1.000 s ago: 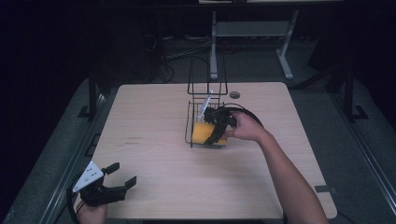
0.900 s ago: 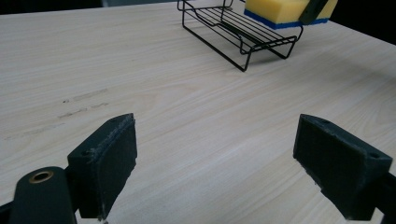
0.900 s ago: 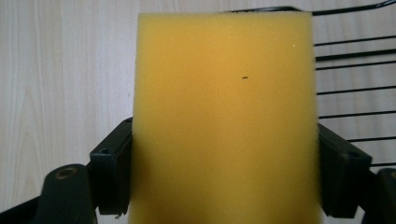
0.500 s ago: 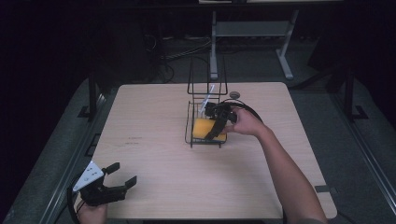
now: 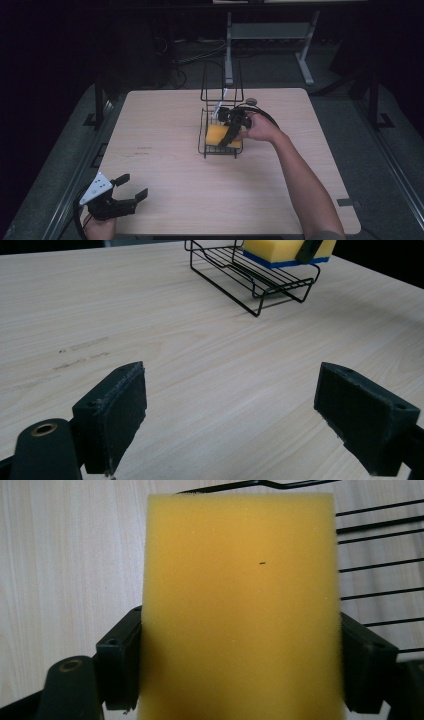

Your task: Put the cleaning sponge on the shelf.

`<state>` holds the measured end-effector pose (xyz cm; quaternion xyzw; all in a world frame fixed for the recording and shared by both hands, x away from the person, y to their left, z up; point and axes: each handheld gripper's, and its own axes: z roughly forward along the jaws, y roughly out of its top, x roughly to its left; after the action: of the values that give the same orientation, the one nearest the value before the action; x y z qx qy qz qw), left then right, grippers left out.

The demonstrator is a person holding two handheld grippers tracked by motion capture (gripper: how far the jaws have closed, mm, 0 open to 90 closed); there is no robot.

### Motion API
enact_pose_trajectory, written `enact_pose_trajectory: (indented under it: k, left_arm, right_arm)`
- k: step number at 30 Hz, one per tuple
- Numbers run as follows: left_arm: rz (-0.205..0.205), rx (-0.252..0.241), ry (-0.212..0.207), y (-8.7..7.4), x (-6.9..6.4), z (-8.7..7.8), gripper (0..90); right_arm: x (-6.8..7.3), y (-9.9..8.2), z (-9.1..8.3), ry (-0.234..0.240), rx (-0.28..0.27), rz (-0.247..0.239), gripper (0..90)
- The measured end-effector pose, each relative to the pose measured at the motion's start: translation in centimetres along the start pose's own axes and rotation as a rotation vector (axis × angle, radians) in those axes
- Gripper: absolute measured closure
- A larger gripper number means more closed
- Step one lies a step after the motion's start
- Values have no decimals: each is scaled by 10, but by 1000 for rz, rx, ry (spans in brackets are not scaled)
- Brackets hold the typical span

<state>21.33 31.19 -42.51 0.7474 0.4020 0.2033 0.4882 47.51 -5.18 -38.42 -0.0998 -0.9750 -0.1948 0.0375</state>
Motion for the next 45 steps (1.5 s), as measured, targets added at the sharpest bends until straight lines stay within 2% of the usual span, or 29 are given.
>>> enact_pose_trajectory:
  k: [11, 17, 24, 36, 45]
  left_arm:
    - [-7, -3, -1, 0, 1, 0, 128]
    - [-3, -2, -6, 0, 1, 0, 128]
    - [-7, -4, -4, 0, 1, 0, 129]
    - [-10, -2, -3, 0, 2, 1, 128]
    - [-17, -2, -5, 0, 3, 2, 128]
  right_arm:
    - [-10, -2, 9, 12, -17, 28, 214]
    - [-13, 1, 18, 11, -5, 35, 213]
    - [-13, 4, 24, 8, -3, 16, 212]
    - [-13, 6, 31, 11, 8, 21, 210]
    - [-18, 1, 28, 4, 8, 31, 209]
